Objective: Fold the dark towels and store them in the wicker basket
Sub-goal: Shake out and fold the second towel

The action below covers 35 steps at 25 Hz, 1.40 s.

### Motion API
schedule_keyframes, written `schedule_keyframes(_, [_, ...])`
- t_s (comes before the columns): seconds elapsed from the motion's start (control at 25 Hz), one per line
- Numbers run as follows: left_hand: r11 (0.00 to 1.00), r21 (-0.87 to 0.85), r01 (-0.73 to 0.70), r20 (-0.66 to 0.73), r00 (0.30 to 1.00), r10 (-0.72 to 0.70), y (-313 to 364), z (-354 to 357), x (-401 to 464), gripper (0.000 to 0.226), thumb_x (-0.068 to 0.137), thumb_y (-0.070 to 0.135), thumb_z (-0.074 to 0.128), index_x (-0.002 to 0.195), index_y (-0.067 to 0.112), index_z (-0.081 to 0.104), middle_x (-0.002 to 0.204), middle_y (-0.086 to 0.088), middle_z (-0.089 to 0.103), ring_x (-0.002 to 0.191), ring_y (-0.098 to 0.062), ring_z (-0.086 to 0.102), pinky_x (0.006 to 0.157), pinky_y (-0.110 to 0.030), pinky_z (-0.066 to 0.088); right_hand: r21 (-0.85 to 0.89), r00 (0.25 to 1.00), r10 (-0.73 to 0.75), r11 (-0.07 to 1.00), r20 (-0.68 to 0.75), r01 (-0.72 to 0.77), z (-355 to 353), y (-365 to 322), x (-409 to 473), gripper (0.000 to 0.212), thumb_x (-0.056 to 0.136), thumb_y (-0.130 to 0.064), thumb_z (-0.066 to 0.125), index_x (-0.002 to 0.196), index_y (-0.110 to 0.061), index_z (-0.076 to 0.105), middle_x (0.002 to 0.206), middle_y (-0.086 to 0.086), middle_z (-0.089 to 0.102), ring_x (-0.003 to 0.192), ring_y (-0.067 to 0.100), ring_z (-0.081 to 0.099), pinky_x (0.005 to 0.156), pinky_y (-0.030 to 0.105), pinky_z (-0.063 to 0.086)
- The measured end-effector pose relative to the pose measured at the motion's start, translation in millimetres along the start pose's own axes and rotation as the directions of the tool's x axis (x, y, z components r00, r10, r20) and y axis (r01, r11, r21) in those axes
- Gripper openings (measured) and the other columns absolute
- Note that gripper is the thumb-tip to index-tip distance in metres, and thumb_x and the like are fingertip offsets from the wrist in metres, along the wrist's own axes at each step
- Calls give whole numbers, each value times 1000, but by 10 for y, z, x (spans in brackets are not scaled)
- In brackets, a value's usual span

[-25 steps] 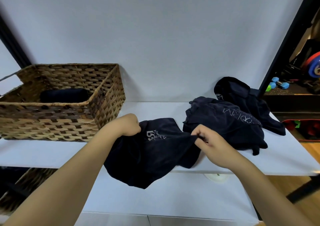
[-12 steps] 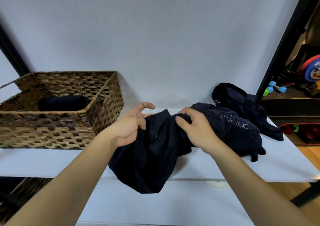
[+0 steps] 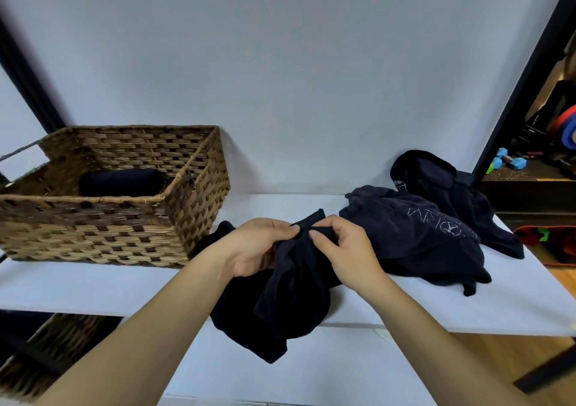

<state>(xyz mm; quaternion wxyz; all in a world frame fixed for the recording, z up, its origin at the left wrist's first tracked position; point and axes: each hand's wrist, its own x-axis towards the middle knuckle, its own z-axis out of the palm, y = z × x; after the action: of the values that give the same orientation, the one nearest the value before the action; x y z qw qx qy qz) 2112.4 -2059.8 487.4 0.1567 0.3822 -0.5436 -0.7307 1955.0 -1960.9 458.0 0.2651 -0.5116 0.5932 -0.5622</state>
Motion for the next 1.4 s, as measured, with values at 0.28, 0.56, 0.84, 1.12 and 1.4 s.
schedule_keyframes(0.28, [966, 71, -249, -43, 967, 252, 18, 164, -84, 18, 97, -1, 56, 102, 9, 70, 101, -11, 74, 91, -24, 70, 87, -35, 57, 56, 997, 1, 998, -75, 3, -51, -31, 43, 8, 96, -11, 65, 93, -15, 71, 88, -5, 75, 86, 9, 69, 83, 29, 54])
schedule_keyframes(0.56, [921, 72, -382, -169, 906, 389, 61, 300, -156, 20, 100, 16, 60, 97, 9, 78, 99, -14, 77, 94, -28, 74, 93, -42, 57, 116, 992, -59, 991, -109, 72, -39, -154, 40, 16, 92, -7, 70, 90, -22, 69, 89, -5, 75, 89, 13, 71, 85, 28, 54])
schedule_keyframes(0.84, [878, 102, -467, -167, 862, 478, 79, 347, -246, 19, 100, 10, 60, 99, 13, 78, 100, -6, 78, 100, -19, 74, 93, -30, 55, 127, 988, -125, 982, -91, 136, -83, -256, 32, 17, 93, -4, 68, 95, -19, 76, 94, -6, 77, 94, 14, 73, 87, 28, 55])
schedule_keyframes(1.12, [866, 114, -487, -194, 844, 500, 63, 351, -278, 15, 96, 5, 64, 101, 13, 76, 100, -8, 77, 95, -19, 72, 90, -28, 56, 176, 990, -82, 979, -118, 102, -83, -341, 57, 21, 91, -5, 71, 83, -24, 73, 84, -3, 76, 85, 21, 72, 83, 34, 57])
schedule_keyframes(1.4, [853, 170, -494, -178, 836, 519, 53, 334, -304, 13, 95, 4, 64, 96, 16, 70, 83, 6, 66, 83, -5, 62, 82, -19, 51, 172, 988, -100, 978, -117, 119, -34, -386, 44, 17, 95, -6, 66, 87, -20, 72, 86, -6, 76, 85, 14, 71, 83, 32, 56])
